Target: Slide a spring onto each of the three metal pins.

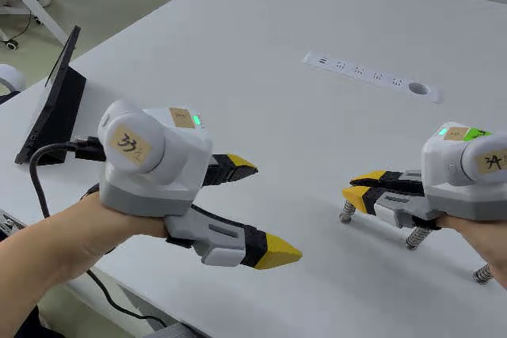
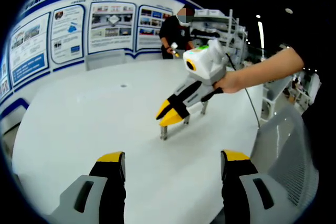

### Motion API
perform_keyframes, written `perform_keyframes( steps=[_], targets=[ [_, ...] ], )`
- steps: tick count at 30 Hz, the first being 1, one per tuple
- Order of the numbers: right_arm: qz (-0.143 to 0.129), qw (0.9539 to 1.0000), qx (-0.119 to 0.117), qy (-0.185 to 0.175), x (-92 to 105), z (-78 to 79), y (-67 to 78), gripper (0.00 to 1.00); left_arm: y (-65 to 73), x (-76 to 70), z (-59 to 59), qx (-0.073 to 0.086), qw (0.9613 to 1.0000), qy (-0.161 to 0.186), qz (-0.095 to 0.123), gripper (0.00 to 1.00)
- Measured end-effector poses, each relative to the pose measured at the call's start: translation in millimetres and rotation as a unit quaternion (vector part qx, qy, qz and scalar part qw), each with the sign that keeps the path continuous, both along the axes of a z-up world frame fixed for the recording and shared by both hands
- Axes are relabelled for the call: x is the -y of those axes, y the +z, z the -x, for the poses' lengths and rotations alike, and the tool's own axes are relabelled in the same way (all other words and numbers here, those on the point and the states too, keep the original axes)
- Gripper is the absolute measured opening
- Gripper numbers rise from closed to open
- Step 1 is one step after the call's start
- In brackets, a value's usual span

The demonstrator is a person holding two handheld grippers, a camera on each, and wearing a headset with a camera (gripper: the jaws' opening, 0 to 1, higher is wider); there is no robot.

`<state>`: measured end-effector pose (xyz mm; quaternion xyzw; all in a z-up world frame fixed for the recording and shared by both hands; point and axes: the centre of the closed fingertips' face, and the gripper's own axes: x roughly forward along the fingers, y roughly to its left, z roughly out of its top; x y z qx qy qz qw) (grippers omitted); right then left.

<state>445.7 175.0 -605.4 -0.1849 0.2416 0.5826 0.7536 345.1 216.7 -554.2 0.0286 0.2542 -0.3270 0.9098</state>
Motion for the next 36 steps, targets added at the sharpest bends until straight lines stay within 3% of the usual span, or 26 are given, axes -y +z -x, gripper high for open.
perform_keyframes(
  steps=[9, 22, 29, 31, 36],
  targets=[
    [0.024, 0.9996, 0.012, -0.008, 1.9, -3.4, -17.7, 0.11, -4.4, 3.6, 2.8, -0.006, 0.9999, -0.008, 0.001, 0.75],
    [0.026, 0.9995, 0.009, -0.016, 5.1, -6.7, -16.2, 0.12, -3.5, 8.6, 2.7, -0.008, 0.9999, -0.013, -0.001, 0.75],
    [0.011, 0.9996, -0.003, -0.024, 7.8, -5.8, -4.5, 0.17, 0.8, 11.2, 3.1, -0.008, 0.9999, -0.012, 0.007, 0.74],
    [-0.001, 0.9995, -0.008, -0.03, 10.3, -4.8, 4.1, 0.18, 6.2, 13.3, 0.3, -0.003, 0.9998, -0.009, 0.018, 0.75],
    [-0.018, 0.999, -0.007, -0.041, 28.4, -7.3, 24.4, 0.19, 13.9, 19.6, -6.3, 0.006, 0.9997, -0.012, 0.019, 0.75]
  ],
)
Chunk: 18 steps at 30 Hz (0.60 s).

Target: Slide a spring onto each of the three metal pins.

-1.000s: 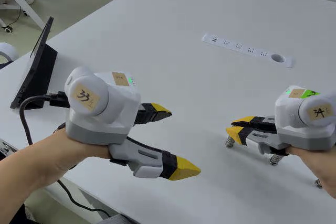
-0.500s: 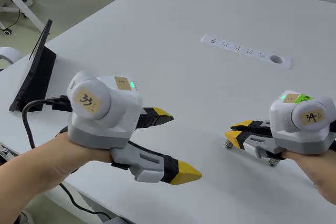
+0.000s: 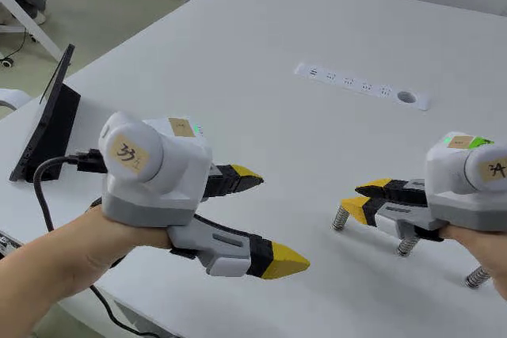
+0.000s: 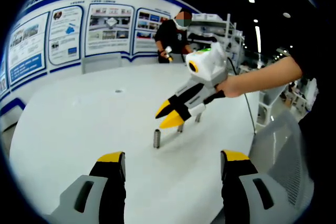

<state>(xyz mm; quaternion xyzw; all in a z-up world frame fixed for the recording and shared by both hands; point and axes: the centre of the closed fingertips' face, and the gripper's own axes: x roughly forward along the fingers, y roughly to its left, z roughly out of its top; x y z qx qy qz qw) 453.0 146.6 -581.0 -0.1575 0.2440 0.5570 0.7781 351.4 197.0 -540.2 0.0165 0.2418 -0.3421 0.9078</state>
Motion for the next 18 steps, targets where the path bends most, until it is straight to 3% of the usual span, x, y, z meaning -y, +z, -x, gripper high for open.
perform_keyframes(
  steps=[7, 9, 10, 12, 13, 14, 15, 18],
  targets=[
    [-0.003, 0.9994, 0.026, -0.02, 43.1, -10.0, 28.3, 0.2, 1.2, 7.0, -6.8, 0.001, 0.9996, -0.017, -0.021, 0.76],
    [-0.008, 0.9989, 0.033, -0.031, 58.2, -12.4, 37.0, 0.2, -4.0, 2.9, -10.3, 0.001, 0.9986, -0.016, -0.051, 0.76],
    [-0.01, 0.9986, 0.037, -0.037, 64.6, -13.5, 39.9, 0.2, -4.1, 3.6, -11.9, 0.002, 0.9984, -0.014, -0.054, 0.75],
    [-0.01, 0.998, 0.043, -0.046, 81.1, -13.5, 45.2, 0.21, 3.2, 9.2, -16.5, 0.009, 0.9993, -0.011, -0.036, 0.75],
    [-0.005, 0.9977, 0.048, -0.048, 91.1, -12.6, 46.8, 0.21, 14.2, 17.2, -20.2, 0.019, 0.9998, -0.011, 0.0, 0.76],
    [-0.001, 0.9974, 0.052, -0.05, 97.7, -11.9, 47.8, 0.21, 19.8, 19.9, -22.3, 0.024, 0.9996, -0.01, 0.013, 0.76],
    [0.007, 0.9969, 0.06, -0.05, 105.3, -11.5, 48.5, 0.22, 24.3, 21.0, -25.3, 0.028, 0.9994, -0.008, 0.019, 0.77],
    [0.022, 0.9961, 0.073, -0.044, 129.1, -2.9, 51.7, 0.23, 30.4, 22.9, -31.6, 0.037, 0.9992, -0.014, 0.004, 0.78]
  ],
)
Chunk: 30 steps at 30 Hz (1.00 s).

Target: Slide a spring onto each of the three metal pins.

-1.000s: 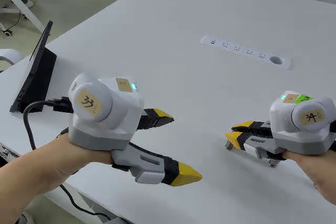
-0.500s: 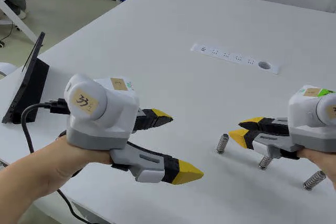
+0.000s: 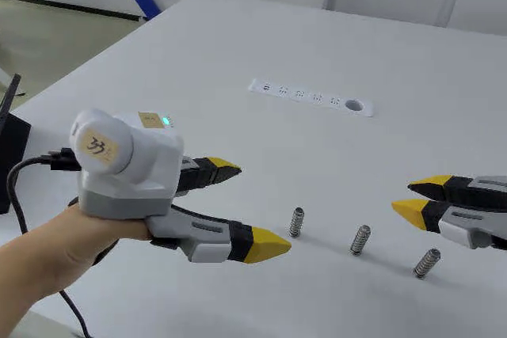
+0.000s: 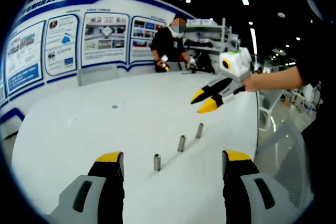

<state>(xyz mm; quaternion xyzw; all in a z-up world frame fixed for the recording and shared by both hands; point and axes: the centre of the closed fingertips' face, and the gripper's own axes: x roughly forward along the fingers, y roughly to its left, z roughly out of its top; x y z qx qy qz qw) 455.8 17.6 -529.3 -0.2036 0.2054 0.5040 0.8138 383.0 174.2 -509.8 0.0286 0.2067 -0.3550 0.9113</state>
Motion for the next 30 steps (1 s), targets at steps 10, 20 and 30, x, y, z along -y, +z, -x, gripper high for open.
perform_keyframes(
  steps=[10, 20, 30],
  targets=[
    [0.001, 0.9999, -0.006, -0.013, 59.1, 16.2, 8.2, 0.28, 4.8, -0.8, -6.8, 0.001, 0.9996, -0.017, -0.021, 0.8],
    [0.0, 0.9994, -0.026, 0.023, 76.3, 36.2, 9.2, 0.5, -2.8, 1.8, -10.1, -0.014, 0.9985, -0.03, -0.045, 0.85],
    [0.007, 0.9983, -0.022, 0.053, 77.7, 48.3, 5.4, 0.6, -4.2, 10.0, -6.1, -0.022, 0.998, -0.04, -0.044, 0.92]
  ],
)
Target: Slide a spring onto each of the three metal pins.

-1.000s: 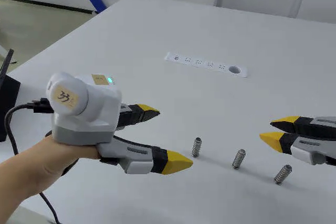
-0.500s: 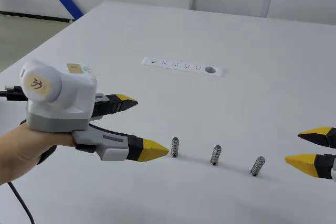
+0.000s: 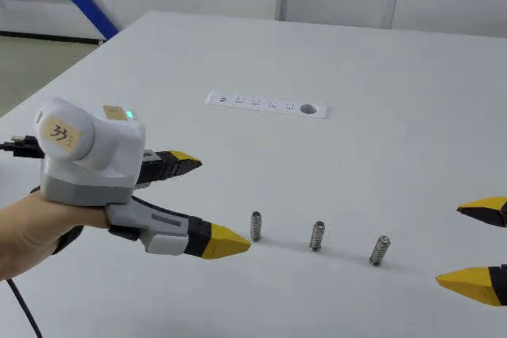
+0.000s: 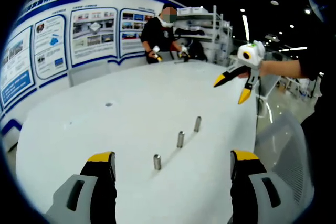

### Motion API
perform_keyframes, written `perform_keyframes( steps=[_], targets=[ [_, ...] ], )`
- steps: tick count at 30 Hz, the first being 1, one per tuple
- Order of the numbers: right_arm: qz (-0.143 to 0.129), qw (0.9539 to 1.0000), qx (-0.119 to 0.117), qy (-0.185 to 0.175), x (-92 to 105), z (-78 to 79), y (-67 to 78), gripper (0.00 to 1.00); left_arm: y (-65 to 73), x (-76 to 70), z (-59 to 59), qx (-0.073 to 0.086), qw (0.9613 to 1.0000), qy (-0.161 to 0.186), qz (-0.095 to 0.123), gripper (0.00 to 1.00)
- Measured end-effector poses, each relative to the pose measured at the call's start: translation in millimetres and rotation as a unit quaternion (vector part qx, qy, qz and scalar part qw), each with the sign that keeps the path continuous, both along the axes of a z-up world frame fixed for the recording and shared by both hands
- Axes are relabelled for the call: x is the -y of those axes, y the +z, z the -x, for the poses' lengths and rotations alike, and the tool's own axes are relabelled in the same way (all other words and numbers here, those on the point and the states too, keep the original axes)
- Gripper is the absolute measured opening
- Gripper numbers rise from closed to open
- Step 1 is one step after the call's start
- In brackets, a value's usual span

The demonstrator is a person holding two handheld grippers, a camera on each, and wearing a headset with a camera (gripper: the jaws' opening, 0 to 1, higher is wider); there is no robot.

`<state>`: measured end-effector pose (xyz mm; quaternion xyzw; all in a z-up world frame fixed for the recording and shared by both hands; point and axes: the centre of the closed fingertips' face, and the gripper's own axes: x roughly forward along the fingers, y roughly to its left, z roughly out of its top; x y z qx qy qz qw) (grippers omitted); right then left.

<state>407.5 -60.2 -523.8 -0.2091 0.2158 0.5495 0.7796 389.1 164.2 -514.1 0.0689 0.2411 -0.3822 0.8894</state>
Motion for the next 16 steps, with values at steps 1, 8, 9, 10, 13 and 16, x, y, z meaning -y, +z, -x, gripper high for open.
perform_keyframes(
  steps=[1, 8, 9, 10, 13, 16],
  targets=[
    [-0.002, 1.0, -0.001, 0.0, -0.4, 0.9, 0.5, 0.6, -0.2, -0.3, 0.5, -0.001, 1.0, -0.001, -0.002, 0.93],
    [0.003, 0.9999, 0.006, -0.015, 3.7, -7.4, 2.8, 0.68, -0.5, -8.2, 3.4, -0.005, 1.0, 0.005, -0.006, 0.96],
    [0.0, 0.9999, 0.005, -0.014, 2.7, -7.5, 4.6, 0.68, -1.4, -10.5, 3.7, -0.007, 0.9999, 0.009, -0.01, 0.97],
    [0.0, 0.9999, 0.005, -0.013, 2.0, -7.5, 5.2, 0.69, -2.5, -13.1, 3.4, -0.007, 0.9998, 0.014, -0.015, 0.98],
    [0.007, 0.9999, 0.008, -0.008, 0.1, -7.1, 5.7, 0.72, -3.9, -17.1, 5.3, -0.009, 0.9996, 0.019, -0.021, 1.0],
    [0.019, 0.9998, 0.008, -0.008, 1.1, -7.9, 3.6, 0.76, -3.5, -18.6, 6.2, -0.008, 0.9996, 0.02, -0.02, 1.0]
  ],
)
